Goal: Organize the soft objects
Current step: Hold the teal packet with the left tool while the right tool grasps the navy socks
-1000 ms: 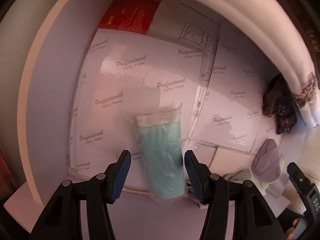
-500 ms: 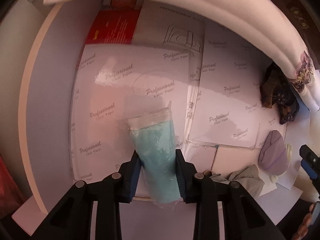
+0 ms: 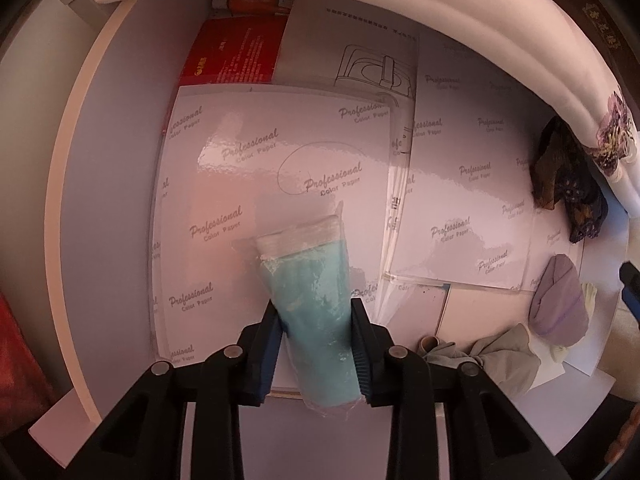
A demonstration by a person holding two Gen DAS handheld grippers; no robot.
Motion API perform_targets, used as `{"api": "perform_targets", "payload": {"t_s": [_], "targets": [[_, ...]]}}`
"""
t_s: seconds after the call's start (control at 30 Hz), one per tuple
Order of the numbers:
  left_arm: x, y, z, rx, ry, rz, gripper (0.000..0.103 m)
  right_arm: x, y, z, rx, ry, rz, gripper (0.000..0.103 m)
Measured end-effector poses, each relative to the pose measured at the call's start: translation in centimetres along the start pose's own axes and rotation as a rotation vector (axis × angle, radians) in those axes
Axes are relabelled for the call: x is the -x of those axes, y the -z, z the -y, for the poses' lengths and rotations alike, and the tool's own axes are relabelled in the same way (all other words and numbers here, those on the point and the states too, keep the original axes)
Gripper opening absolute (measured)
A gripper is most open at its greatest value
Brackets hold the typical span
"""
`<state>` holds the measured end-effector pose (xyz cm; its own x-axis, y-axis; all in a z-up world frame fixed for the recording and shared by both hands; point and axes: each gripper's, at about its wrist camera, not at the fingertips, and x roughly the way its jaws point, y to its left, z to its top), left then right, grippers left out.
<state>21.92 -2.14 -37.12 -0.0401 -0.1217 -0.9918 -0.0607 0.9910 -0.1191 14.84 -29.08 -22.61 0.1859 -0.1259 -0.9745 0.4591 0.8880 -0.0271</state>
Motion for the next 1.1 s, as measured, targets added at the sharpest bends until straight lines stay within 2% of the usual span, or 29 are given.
{"api": "perform_targets", "payload": {"t_s": [0.17,0.3,0.67,0.93,1.1], "targets": [[0.3,0.1,-0.3,0.002,0.009,0.003,0.032,-1.1,-1.6,-1.4,0.059,0.010,0.009,0.047],[0.2,0.2,-0.4,0.001,0.014,0.002,0.032,-2.2,-2.7,-2.4,0.102,0.032,0.024,0.051],[0.2,0.1,-0.4,-0.006,0.009,0.003,0.032,-5.0,-4.6,-3.7,0.138,0.074,0.005,0.048],[0.3,0.2,-0.2,-0.010,0.003,0.005,0.032,-5.9,-5.7,-4.4,0.153,0.082,-0.021,0.005],[0.3,0.2,-0.2,-0.007,0.005,0.005,0.032,-4.9,-5.7,-5.1,0.158,0.038,-0.049,0.000]]}}
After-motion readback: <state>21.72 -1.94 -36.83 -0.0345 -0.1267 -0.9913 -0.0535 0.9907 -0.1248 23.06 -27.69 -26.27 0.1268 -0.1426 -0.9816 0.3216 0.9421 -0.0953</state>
